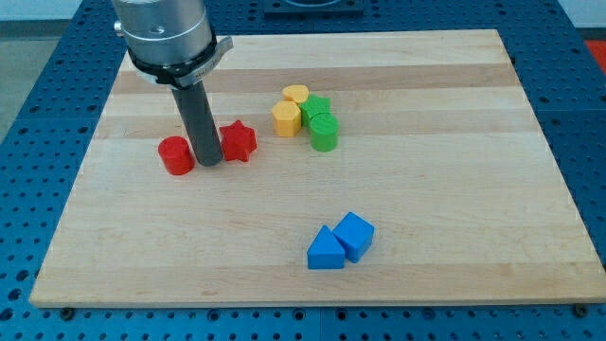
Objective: Place the red star below the yellow hexagon
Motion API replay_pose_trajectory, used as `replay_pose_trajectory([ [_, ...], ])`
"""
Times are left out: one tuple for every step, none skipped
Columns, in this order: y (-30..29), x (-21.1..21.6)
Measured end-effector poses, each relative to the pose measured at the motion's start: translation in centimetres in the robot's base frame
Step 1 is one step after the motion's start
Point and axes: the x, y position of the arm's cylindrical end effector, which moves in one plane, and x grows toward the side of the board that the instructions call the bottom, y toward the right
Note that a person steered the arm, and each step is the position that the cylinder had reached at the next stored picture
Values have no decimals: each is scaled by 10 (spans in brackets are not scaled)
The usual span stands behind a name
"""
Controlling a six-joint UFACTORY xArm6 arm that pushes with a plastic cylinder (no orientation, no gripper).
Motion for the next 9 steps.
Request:
replay_pose_trajectory([
  [0,0],
  [3,-6],
  [17,-17],
  [23,-23],
  [23,-23],
  [20,-23],
  [12,-27],
  [5,-39],
  [3,-48],
])
